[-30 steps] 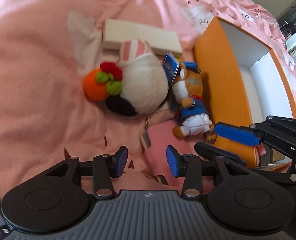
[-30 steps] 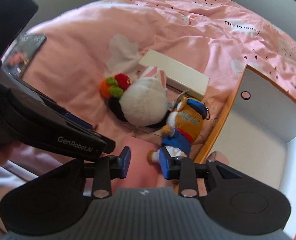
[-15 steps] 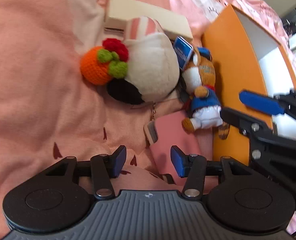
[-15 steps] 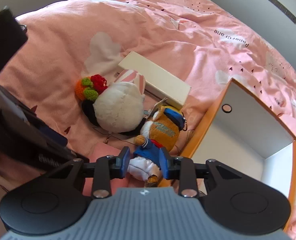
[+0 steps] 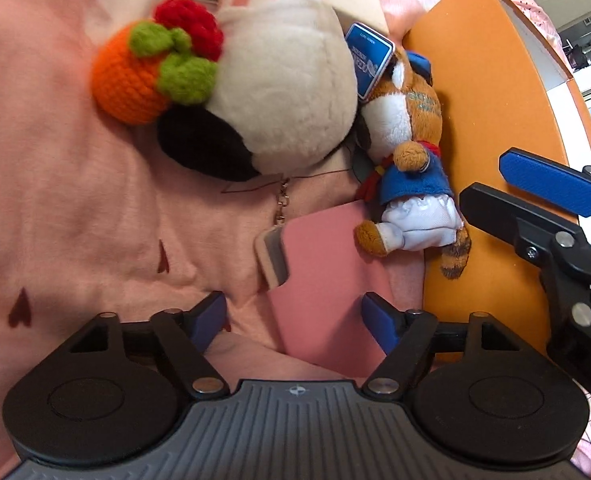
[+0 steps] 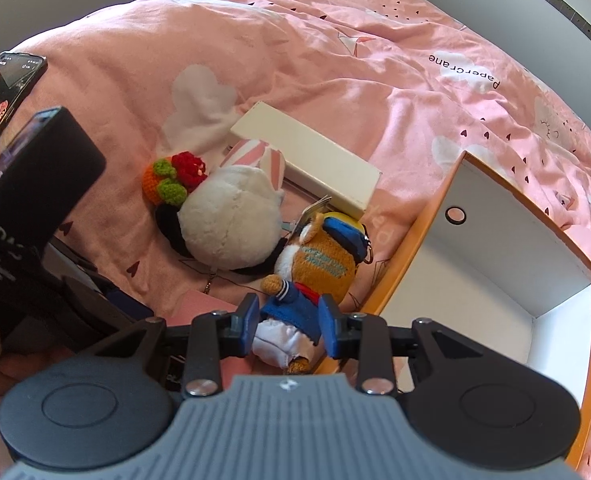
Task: Organize objects
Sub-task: 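Grasp the pink comb holder with the left tool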
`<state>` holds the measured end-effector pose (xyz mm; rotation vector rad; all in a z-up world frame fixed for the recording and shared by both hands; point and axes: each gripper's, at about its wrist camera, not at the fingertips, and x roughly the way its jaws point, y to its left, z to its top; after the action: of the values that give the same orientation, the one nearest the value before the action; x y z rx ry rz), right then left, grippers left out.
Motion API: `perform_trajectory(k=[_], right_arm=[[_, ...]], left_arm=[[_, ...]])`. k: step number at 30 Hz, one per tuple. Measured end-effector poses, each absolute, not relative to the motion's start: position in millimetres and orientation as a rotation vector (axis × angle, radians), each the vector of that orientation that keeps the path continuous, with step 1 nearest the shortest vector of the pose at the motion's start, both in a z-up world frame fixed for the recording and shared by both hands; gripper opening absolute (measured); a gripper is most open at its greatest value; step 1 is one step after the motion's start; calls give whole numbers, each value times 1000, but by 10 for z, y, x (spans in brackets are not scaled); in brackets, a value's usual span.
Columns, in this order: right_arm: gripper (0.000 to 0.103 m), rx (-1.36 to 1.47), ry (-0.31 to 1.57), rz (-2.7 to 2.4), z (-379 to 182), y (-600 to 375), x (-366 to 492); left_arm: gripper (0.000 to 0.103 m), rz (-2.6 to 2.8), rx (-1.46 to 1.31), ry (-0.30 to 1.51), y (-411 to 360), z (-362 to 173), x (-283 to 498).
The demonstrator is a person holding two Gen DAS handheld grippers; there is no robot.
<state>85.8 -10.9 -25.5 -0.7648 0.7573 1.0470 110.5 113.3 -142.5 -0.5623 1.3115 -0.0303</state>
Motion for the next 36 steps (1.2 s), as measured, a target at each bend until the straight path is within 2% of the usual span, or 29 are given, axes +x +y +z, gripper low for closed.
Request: perform_trajectory(k=[3, 6, 7, 11, 14, 17, 20, 26, 36], right_arm=[[34, -764, 757, 1047, -255, -109, 862], [34, -760, 760, 1047, -254, -108, 867], [34, -757, 762, 1047, -253, -106, 870], [33, -750, 768, 1044, -251, -105, 873], [32, -738, 771, 1042, -241, -128, 872], [27, -730, 768, 1033, -214, -157, 879], [27, -722, 761, 1025, -177, -190, 884], [26, -690, 775, 1029, -158, -231, 897], [26, -633, 794, 1066, -122, -249, 922]], left_arm=[[80, -30, -563, 1299, 1109, -1394, 1047], [50, -33, -575, 1257, 1095, -1294, 932], [43, -40, -574, 1241, 1080, -1253, 893], [28, -51, -562, 1167, 1044, -1087, 725], [21, -85, -563, 1118, 1003, -936, 603], [21, -117, -570, 1096, 960, -866, 552], [21, -105, -606, 1112, 1005, -912, 658], [30, -89, -650, 1208, 1041, -1053, 795], [28, -13, -513, 1154, 1055, -653, 504]])
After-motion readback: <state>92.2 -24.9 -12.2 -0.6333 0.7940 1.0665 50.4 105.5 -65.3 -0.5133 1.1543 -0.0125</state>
